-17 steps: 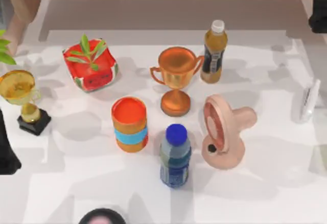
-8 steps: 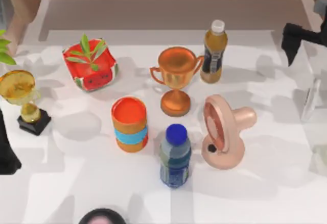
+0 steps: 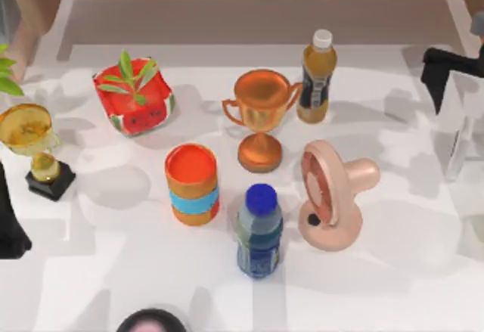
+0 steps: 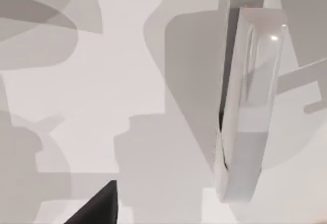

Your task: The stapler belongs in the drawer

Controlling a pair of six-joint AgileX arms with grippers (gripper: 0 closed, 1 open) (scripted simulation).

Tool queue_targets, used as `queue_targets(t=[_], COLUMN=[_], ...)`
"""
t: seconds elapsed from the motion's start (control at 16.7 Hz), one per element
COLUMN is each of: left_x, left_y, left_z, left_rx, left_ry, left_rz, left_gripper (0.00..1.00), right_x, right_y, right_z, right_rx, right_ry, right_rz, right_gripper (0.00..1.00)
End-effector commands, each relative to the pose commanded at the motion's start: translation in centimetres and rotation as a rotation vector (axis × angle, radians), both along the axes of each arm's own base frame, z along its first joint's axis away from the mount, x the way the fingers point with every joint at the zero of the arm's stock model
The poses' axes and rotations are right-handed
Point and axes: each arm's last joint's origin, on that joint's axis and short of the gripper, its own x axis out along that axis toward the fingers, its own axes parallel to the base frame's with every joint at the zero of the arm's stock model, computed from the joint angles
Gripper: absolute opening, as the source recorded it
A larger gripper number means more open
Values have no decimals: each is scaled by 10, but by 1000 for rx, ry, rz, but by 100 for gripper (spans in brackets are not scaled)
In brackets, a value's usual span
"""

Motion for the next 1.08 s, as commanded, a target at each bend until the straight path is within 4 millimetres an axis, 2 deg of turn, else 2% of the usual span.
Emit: queue_targets(t=[0.3,0.42,0.78,1.08], left_x=[0,0,0,0], left_y=[0,0,0,0], left_z=[0,0,0,0], left_rx=[0,0,0,0], left_ry=[0,0,0,0], left_rz=[0,0,0,0], left_gripper=[100,100,100,100], right_x=[-4,-5,-1,0], right_y=[2,3,2,0], right_z=[-3,-13,-66,-70], right_rx=[1,2,0,0], right_ry=[0,-2,1,0], right_rz=[1,0,0,0], right_gripper=[100,100,100,100])
